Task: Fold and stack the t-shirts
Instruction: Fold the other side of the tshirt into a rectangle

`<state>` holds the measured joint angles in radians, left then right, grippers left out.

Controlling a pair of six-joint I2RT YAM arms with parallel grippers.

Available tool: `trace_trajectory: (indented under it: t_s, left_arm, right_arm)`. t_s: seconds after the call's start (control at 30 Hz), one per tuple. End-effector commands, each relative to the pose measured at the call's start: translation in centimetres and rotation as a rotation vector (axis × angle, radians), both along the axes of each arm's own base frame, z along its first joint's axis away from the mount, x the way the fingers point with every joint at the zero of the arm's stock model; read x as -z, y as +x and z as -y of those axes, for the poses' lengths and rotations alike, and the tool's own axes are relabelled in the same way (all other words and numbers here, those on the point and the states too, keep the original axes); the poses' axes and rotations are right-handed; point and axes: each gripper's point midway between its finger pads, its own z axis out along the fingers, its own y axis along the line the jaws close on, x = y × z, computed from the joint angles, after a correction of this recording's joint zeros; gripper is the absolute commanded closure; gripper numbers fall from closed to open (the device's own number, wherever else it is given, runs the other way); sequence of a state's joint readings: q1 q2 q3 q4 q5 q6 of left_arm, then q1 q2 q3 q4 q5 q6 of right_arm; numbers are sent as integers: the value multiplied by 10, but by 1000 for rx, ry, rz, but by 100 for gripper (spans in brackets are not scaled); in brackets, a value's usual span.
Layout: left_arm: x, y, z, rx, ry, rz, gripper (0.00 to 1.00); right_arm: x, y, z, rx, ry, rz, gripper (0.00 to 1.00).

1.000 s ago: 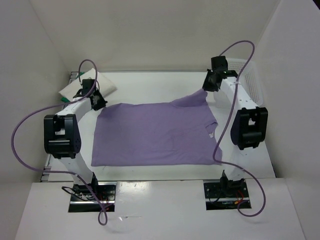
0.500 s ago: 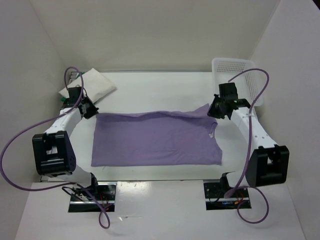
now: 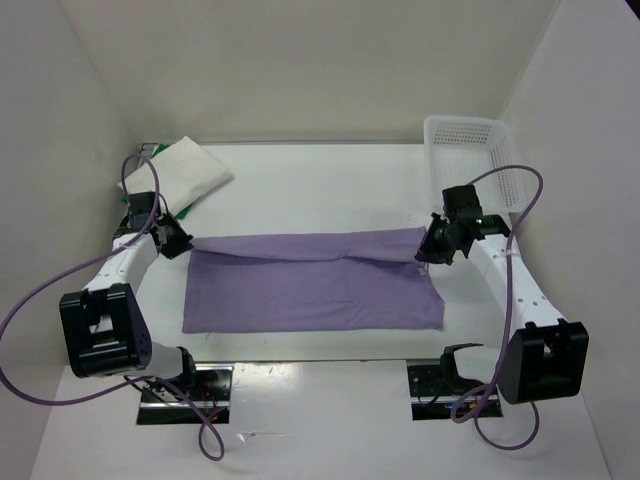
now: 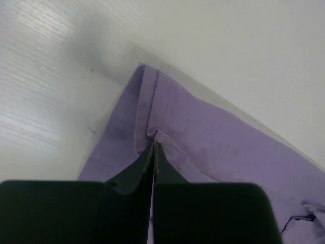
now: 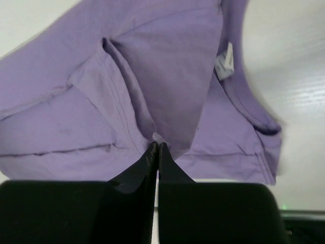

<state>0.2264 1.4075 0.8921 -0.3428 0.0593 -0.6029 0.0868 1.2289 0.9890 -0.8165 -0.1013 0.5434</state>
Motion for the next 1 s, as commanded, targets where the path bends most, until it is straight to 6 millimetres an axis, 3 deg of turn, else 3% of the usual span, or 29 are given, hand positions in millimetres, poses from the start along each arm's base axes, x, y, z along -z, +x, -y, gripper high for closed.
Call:
trace_trajectory:
  t_s: [0.0,0.17,0.27,0.33,0.4,0.5,0.57,0.63,0.73,0.77,0.8,0.83,0.97]
  left_arm:
    - [-6,-10,-4,-4,-8,7,100]
    - [-13,-6,-8,-22,-11,20,100]
    - [-6,-6,-8,-22,-19,-10,100]
    - [10,-17,-11,-41,-6,-65,100]
    - [12,-23,-14,-56,13,-81,100]
    - [2,-31,-22,-103,58,-71,87]
    - [-1,-35,-26,-156,66,-66,72]
    - [-11,-35,-28,-176,72,-33,70]
    - [-29,-17,-23,-156,38,32,74]
    - [-30,-11,-13,-106,-7,52,74]
    - [-26,-5,-2,-68,-33,53,74]
    - [-26,2,5,-39,-47,74,74]
    - [-24,12,37,58,-47,88,76]
  right_arm:
    - [-7,-29,7,25,-15,-57,99]
    - [-7,-42,25,62,-93,-89,99]
    - [-10,-40,27,68,-103,-79,99]
    - [-11,-42,30,84,-112,-78,99]
    - [-12,-48,32,88,-121,-90,94]
    - [-18,-51,33,92,-129,-85,79]
    - [-21,-51,31,91,-125,-85,77]
    - [-22,-48,31,82,-130,-84,77]
    - [-32,-30,12,12,-79,-40,78]
    - [-28,-27,1,-43,-74,-41,84]
    - [-28,-14,-6,-68,-60,-10,97]
    - [-17,-6,-12,-85,-52,-33,100]
    - [-7,37,-47,-114,37,61,100]
